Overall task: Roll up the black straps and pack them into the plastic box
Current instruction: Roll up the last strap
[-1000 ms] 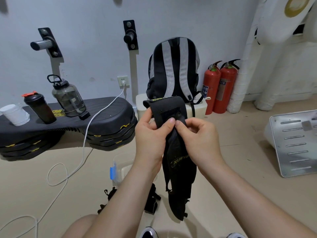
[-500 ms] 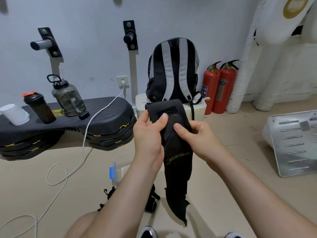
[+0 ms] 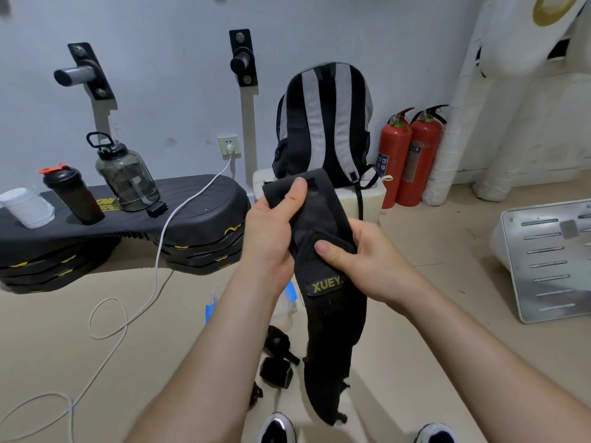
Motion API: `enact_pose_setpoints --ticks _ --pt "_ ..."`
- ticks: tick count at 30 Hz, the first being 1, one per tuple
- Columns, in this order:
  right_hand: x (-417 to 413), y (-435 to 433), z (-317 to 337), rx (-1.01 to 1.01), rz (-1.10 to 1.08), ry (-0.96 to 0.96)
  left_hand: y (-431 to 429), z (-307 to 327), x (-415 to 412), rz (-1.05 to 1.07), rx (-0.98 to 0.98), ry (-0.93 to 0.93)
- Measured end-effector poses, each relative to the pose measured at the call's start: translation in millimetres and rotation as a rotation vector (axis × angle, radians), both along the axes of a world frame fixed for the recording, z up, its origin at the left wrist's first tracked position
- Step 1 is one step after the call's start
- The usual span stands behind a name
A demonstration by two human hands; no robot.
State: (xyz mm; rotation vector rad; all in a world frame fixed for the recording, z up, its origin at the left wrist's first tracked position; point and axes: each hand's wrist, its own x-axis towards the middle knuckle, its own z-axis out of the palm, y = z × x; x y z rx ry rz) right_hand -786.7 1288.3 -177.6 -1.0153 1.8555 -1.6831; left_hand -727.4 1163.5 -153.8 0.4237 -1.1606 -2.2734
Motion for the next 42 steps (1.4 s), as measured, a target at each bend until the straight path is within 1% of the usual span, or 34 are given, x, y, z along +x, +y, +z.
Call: enact_pose_setpoints --ticks 2,3,4,6,7,10,11,13,15,16,18,20,21,22,24,25,26,27,28,29,30,31,33,34,35,37,38,39,40,42 --pt "1 0 2 -0.019 0.055 -0.058 -2 0 5 -0.204 0.058 0.022" --pt "1 -1 2 -0.033 0.068 -0.115 0 -1 6 -0.231 0.038 0.017" --pt "2 -2 2 -0.046 0.071 -0.180 3 -2 6 -0.197 0.011 -0.001" --pt "3 -3 2 -0.047 0.087 -0.285 9 -3 4 0.008 -0.113 -0.086" --pt "3 -4 1 -0.034 0.106 -0.315 9 -4 3 0.129 -0.227 -0.122" --pt "5 -3 0 -0.013 0.136 -0.337 1 -5 3 0.460 -0.760 -0.243" --pt "7 -4 -1 -0.013 0.124 -0.319 -1 -5 3 0.544 -0.863 -0.258" --pt "10 -6 -2 -0.006 0.083 -0.238 -1 -6 1 0.638 -0.942 -0.249" --pt "12 -6 -3 0.016 0.068 -0.160 -1 -9 -3 0.674 -0.981 -0.261" --pt "11 -5 -4 0.030 0.073 -0.141 -1 -10 -5 0.680 -0.969 -0.271" --pt "9 -3 -4 0.075 0.080 -0.121 -4 -8 -7 0.701 -0.859 -0.299" --pt "7 0 -2 0.098 0.069 -0.101 -10 -6 -9 0.737 -0.667 -0.317" --pt "6 1 -1 0.101 0.072 -0.093 -14 -6 -10 0.721 -0.519 -0.302" --pt "4 1 0 0.094 0.079 -0.098 -17 -7 -10 0.634 -0.333 -0.266" --pt "1 2 1 0.057 0.102 -0.172 -16 -7 -6 0.235 0.051 -0.139" --pt "1 2 2 0.020 0.117 -0.239 -12 -6 -1 0.029 0.181 -0.092" --pt "2 2 6 -0.023 0.126 -0.318 -5 -6 3 -0.140 0.231 -0.058" --pt "3 2 11 -0.062 0.136 -0.404 2 -5 6 -0.249 0.227 -0.029" --pt "5 2 13 -0.083 0.141 -0.483 7 -4 7 -0.295 0.194 -0.025" --pt "7 1 13 -0.074 0.134 -0.547 10 -5 5 -0.312 0.167 -0.028" --pt "9 -1 12 -0.034 0.121 -0.569 11 -5 2 -0.288 0.146 -0.049" --pt "10 -3 9 0.038 0.096 -0.517 12 -3 -1 -0.246 0.150 -0.092" --pt "11 -7 1 0.179 0.061 -0.315 9 -3 -7 -0.099 0.138 -0.214" --pt "10 -7 -3 0.197 0.063 -0.250 6 -3 -10 0.002 0.073 -0.291" --pt "8 -7 -4 0.198 0.098 -0.229 5 -3 -12 0.108 -0.004 -0.371" --pt "13 -5 -8 0.227 0.238 -0.221 5 0 -14 0.230 -0.168 -0.436" --pt "17 -7 -14 0.277 0.262 -0.142 6 0 -13 0.249 -0.245 -0.456" --pt "20 -11 -22 0.318 0.214 -0.070 8 0 -12 0.245 -0.335 -0.483" --pt "24 -15 -28 0.330 0.135 -0.051 9 0 -11 0.220 -0.422 -0.514" --pt "32 -20 -30 0.278 0.005 -0.176 9 4 -9 0.157 -0.593 -0.521"
